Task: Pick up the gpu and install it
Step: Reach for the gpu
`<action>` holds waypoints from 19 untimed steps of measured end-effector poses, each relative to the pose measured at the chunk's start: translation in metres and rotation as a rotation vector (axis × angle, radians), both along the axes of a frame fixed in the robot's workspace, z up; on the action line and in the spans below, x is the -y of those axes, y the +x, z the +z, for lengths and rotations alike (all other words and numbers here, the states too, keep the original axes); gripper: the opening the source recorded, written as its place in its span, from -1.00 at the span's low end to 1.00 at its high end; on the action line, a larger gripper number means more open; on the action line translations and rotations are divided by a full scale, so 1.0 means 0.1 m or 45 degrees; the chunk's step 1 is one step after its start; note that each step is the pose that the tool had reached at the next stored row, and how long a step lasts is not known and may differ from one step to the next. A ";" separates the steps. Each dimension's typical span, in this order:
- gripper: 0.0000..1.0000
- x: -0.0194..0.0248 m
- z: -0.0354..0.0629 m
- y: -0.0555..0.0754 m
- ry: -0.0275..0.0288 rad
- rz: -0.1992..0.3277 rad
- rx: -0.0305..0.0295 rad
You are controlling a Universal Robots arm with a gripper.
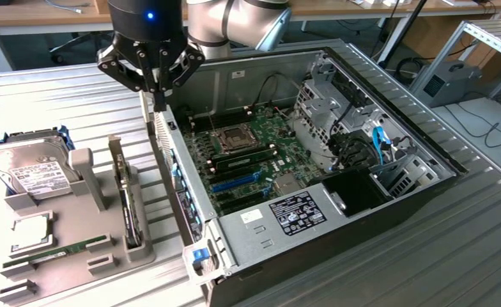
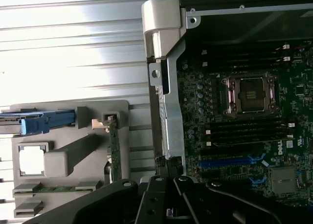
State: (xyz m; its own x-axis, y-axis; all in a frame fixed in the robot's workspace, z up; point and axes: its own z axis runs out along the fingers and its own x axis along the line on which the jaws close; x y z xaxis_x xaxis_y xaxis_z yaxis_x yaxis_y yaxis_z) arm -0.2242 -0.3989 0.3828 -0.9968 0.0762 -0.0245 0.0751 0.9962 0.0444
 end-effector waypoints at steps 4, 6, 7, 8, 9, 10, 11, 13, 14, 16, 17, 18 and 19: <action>-0.79 0.000 -0.002 -0.01 0.0000 0.000 0.0001; -0.79 0.000 -0.003 -0.01 0.0000 0.000 0.0000; -0.79 0.000 -0.004 -0.01 0.0000 0.000 0.0001; -0.79 0.000 -0.004 -0.02 0.0000 0.000 0.0000; -0.79 0.000 -0.005 -0.02 0.0000 0.000 0.0000; -0.79 0.000 -0.005 -0.02 0.0000 0.000 0.0000; -0.79 0.000 -0.006 -0.02 0.0000 0.000 0.0000; -0.79 0.000 -0.006 -0.02 0.0000 0.000 -0.0001; -0.79 0.000 -0.007 -0.03 0.0000 0.000 0.0000; -0.79 0.000 -0.017 -0.05 0.0000 0.000 0.0000; -0.79 0.000 -0.021 -0.07 0.0000 0.000 0.0000; -0.79 0.000 -0.027 -0.10 0.0000 0.000 0.0000; -0.79 0.000 -0.031 -0.12 0.0000 0.000 0.0000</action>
State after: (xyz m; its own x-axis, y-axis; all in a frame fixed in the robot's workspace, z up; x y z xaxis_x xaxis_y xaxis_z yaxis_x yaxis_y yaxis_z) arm -0.2359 -0.3989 0.3797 -0.9968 0.0762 -0.0245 0.0750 0.9962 0.0443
